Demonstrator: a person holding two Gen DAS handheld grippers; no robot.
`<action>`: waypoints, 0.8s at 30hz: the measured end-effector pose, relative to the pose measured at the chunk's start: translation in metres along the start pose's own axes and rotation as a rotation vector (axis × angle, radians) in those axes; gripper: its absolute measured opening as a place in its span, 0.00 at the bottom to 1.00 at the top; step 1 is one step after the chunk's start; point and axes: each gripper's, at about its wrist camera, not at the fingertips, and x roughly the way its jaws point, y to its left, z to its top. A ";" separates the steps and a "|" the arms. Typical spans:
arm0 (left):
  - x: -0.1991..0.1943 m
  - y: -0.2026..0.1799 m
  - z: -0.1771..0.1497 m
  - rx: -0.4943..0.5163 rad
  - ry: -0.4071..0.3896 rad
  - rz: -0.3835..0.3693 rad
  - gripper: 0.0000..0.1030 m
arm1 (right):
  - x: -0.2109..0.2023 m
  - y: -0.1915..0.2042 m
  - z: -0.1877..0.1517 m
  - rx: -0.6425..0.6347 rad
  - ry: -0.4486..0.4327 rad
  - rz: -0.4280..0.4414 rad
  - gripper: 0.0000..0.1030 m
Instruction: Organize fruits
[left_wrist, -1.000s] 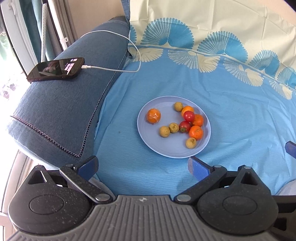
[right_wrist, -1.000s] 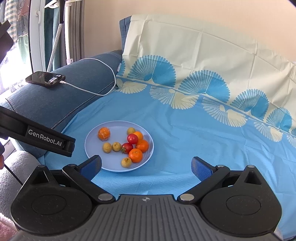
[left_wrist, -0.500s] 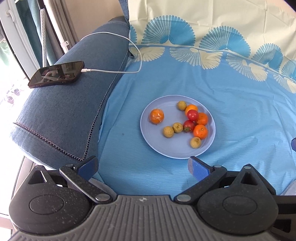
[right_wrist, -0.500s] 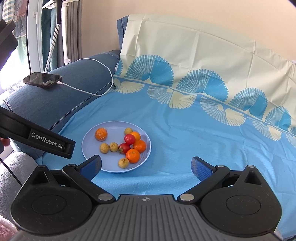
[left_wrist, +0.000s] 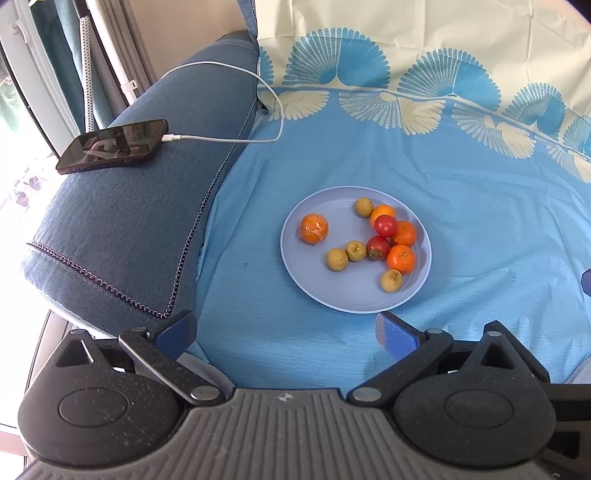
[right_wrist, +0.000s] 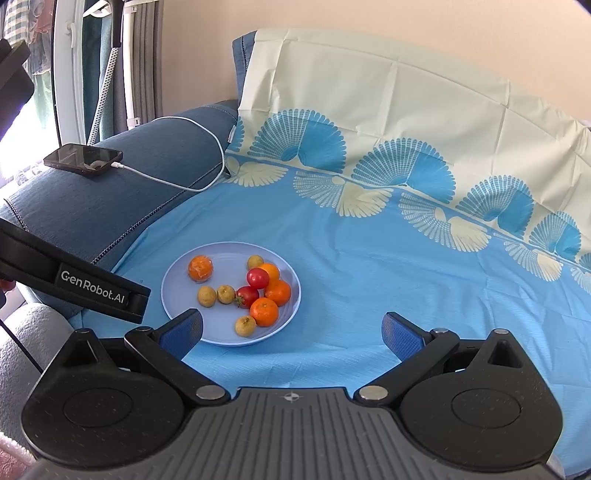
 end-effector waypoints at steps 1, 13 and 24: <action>0.000 0.000 0.000 0.001 0.000 -0.001 1.00 | 0.000 0.000 0.000 -0.001 0.000 0.001 0.99; 0.001 0.001 -0.001 -0.002 0.002 0.006 1.00 | 0.000 0.004 0.000 -0.004 -0.002 -0.001 0.99; 0.001 0.000 -0.002 0.002 0.002 0.008 1.00 | 0.000 0.003 0.001 -0.004 -0.005 -0.001 0.99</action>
